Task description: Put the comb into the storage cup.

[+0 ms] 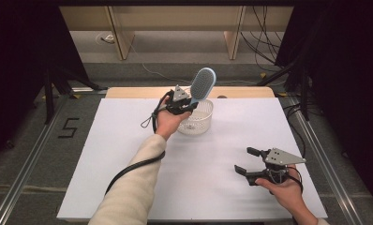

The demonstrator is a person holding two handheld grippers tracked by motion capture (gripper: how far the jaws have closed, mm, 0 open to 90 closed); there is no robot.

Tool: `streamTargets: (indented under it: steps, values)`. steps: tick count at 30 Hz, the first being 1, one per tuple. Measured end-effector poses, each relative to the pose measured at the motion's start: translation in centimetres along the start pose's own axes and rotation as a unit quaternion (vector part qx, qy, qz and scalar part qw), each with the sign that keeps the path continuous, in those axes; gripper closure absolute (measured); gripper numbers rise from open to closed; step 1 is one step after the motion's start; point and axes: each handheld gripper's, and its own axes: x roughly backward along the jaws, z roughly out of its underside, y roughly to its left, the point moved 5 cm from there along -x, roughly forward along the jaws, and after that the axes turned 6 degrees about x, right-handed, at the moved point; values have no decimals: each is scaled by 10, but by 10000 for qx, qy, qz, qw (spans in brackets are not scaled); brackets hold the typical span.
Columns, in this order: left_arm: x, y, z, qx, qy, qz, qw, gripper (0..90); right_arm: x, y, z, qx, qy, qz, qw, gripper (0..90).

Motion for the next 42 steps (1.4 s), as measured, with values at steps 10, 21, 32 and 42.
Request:
streamTargets:
  steps: [10, 21, 32, 42]
  values:
    - [-1, 0, 3, -10, 46, 1, 10000, 698, 0, 0, 0, 1, 3, 1, 10000, 161]
    - [-3, 0, 7, -1, 93, 7, 10000, 697, 0, 0, 0, -2, 4, -7, 10000, 161]
    - [-4, 0, 8, -4, 143, -1, 9999, 697, 0, 0, 0, 0, 5, -11, 10000, 161]
    - [-5, 0, 8, -61, 177, 29, 9998, 696, 0, 0, 0, -6, 3, -13, 10000, 161]
